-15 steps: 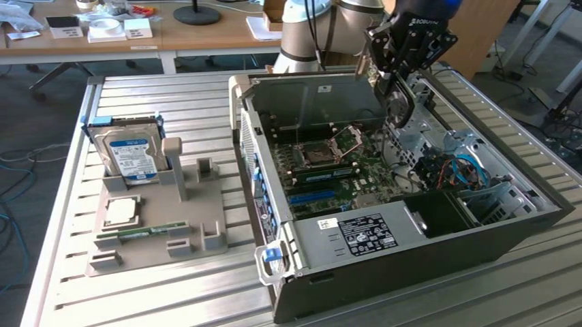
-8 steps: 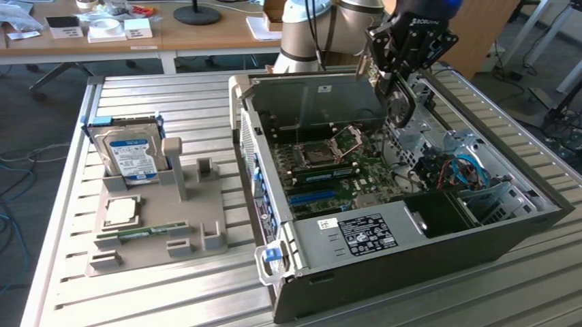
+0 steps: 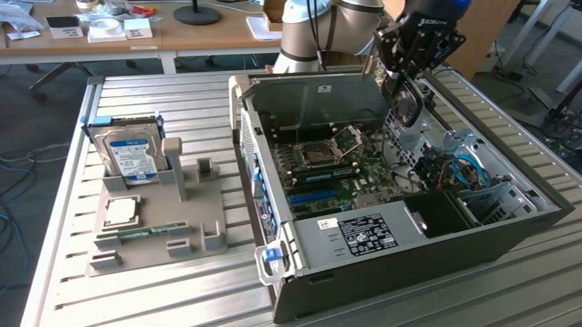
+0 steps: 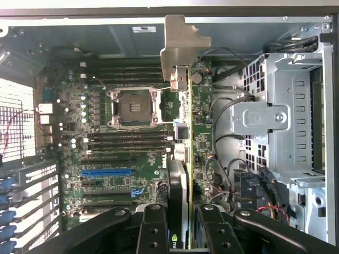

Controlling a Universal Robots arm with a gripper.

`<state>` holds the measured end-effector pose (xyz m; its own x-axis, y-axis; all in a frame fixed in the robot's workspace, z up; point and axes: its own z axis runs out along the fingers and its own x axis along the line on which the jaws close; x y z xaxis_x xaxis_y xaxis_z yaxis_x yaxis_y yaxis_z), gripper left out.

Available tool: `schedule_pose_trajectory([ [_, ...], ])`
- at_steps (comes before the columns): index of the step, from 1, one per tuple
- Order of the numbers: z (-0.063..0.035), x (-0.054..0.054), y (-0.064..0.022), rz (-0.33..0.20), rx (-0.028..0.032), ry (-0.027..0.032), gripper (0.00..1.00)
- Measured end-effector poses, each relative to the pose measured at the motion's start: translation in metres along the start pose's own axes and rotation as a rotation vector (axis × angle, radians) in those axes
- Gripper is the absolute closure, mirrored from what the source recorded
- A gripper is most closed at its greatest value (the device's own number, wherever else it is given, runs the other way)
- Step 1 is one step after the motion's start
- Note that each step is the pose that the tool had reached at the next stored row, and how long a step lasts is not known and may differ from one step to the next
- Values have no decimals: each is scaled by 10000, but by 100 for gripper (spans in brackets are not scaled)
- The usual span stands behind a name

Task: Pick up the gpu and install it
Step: 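Pick up the gpu and move the gpu toward the slot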

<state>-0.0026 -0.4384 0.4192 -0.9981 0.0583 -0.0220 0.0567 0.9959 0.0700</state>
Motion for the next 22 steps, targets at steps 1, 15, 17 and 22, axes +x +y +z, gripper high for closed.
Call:
schedule_pose_trajectory([
  [1, 1, -13, 1, -1, 0, 0, 73],
  [15, 2, -57, 3, -1, 1, 0, 73],
  [17, 2, -57, 3, 0, 0, 0, 73],
  [22, 3, -77, 4, -1, 1, 0, 73],
])
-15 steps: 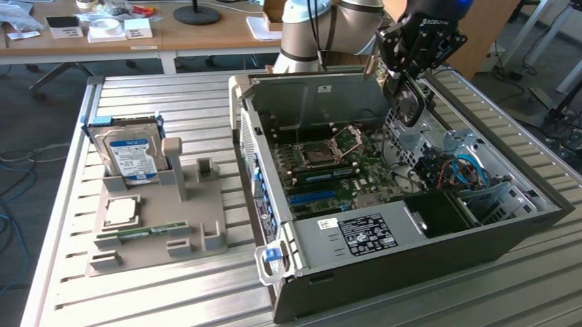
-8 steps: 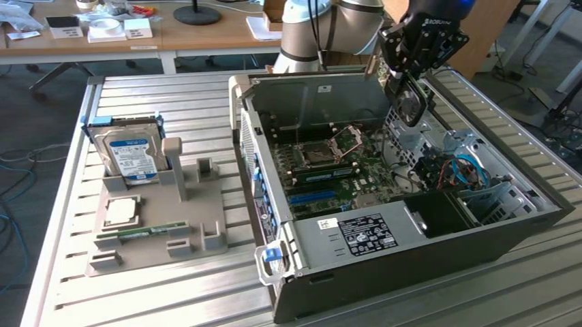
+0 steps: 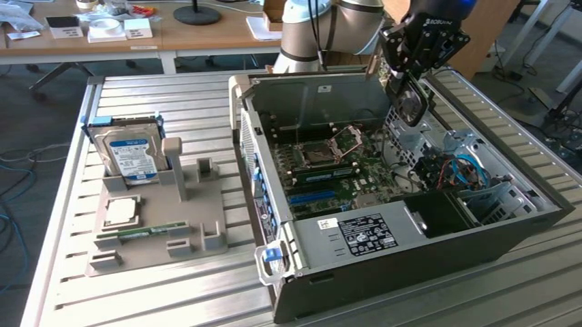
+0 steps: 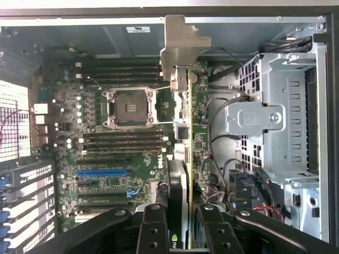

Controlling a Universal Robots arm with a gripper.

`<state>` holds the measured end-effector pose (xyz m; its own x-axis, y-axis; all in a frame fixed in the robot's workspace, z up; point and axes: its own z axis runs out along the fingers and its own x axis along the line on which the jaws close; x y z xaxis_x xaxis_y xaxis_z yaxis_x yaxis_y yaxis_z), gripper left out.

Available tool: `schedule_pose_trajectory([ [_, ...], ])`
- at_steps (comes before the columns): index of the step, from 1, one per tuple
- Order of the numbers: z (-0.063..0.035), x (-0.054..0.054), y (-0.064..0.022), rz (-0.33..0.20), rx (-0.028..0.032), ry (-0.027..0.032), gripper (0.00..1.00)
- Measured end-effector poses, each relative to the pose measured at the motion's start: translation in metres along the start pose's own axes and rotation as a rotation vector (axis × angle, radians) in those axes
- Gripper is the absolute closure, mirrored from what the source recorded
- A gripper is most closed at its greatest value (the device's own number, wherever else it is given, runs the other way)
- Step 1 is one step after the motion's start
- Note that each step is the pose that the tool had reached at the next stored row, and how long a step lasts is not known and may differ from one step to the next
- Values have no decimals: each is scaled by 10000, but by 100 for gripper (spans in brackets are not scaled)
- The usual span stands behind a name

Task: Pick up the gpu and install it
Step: 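Pick up the gpu and move the gpu toward the slot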

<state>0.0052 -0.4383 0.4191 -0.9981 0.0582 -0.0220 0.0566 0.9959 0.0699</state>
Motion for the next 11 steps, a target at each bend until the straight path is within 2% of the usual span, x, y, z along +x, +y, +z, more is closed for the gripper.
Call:
schedule_pose_trajectory([
  [11, 2, -50, 3, -2, -1, 0, 73],
])
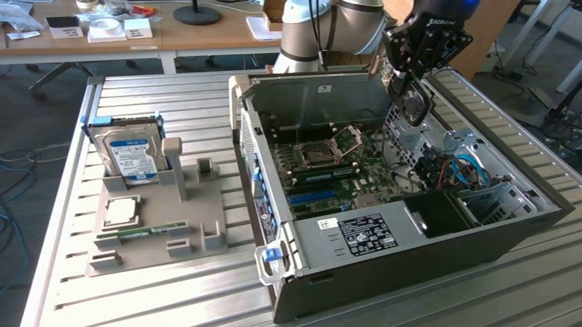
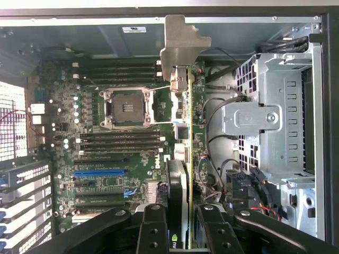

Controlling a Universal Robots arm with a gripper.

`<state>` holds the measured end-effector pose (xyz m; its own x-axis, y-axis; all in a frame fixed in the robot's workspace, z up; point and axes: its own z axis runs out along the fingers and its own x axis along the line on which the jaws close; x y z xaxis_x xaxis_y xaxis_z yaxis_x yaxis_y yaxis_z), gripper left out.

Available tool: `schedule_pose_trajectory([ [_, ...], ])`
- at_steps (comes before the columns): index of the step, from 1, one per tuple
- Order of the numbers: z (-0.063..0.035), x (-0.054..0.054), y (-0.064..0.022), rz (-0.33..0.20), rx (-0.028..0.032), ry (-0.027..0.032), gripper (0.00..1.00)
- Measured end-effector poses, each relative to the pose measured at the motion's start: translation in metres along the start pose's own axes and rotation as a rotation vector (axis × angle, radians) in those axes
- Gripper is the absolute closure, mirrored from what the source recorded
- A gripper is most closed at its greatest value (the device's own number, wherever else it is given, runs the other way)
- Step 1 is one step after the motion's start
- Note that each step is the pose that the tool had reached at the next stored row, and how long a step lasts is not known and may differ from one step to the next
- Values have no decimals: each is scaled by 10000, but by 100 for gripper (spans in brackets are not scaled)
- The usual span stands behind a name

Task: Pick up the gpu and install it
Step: 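Pick up the gpu and move the gpu toward the slot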

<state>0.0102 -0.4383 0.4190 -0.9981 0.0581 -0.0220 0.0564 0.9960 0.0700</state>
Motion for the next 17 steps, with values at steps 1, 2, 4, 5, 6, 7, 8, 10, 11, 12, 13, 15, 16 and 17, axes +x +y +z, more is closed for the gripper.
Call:
schedule_pose_trajectory([
  [1, 0, -7, 0, 1, 1, 0, 73],
  [2, 1, -14, 1, 3, 1, 0, 73],
  [4, 1, -29, 2, 3, 1, 0, 73],
  [5, 2, -34, 2, 2, 0, 0, 73],
  [6, 2, -38, 2, 2, 0, 0, 73],
  [7, 2, -41, 2, 2, 0, 0, 73],
  [8, 2, -43, 2, 3, 0, 0, 73],
  [10, 2, -48, 3, 2, 0, 0, 73],
  [11, 2, -50, 3, 3, 1, 0, 73],
  [12, 3, -60, 3, 3, 0, 0, 73],
  [13, 3, -60, 3, 2, 0, 0, 73],
  [15, 3, -60, 3, 2, 1, 0, 73],
  [16, 3, -59, 3, 3, 0, 0, 73],
  [17, 3, -60, 3, 2, 0, 0, 73],
])
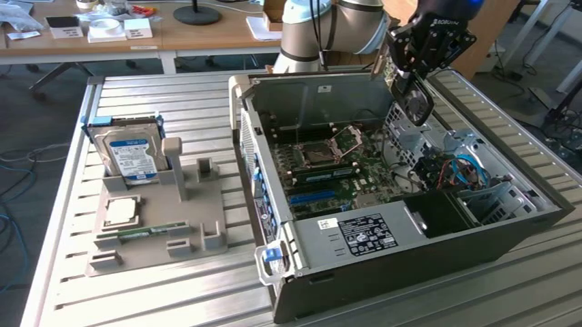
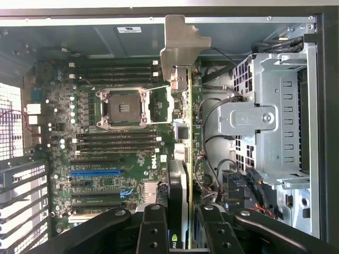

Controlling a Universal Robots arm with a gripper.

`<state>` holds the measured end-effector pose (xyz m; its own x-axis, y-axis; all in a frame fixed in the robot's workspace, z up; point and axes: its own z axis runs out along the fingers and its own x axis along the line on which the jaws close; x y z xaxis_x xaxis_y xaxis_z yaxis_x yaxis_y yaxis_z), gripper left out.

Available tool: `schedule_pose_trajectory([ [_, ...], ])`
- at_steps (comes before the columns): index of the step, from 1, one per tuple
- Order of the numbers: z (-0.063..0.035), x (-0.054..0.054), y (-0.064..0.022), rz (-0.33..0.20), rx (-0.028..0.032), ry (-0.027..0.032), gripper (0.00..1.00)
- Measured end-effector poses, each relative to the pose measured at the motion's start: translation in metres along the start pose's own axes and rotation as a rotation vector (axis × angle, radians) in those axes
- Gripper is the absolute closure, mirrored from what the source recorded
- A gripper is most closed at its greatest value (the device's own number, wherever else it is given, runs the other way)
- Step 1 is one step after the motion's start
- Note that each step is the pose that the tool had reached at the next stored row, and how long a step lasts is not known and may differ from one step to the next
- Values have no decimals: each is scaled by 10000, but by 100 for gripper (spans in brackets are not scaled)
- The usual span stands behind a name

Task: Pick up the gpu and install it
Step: 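Pick up the gpu and move the gpu toward the slot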

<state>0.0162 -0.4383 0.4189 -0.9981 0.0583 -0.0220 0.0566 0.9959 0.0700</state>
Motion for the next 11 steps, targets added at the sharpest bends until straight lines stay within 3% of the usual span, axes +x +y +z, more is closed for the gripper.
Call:
schedule_pose_trajectory([
  [6, 0, -10, 1, -2, 1, 1, 73],
  [11, 4, -87, 5, 0, -1, 0, 73],
])
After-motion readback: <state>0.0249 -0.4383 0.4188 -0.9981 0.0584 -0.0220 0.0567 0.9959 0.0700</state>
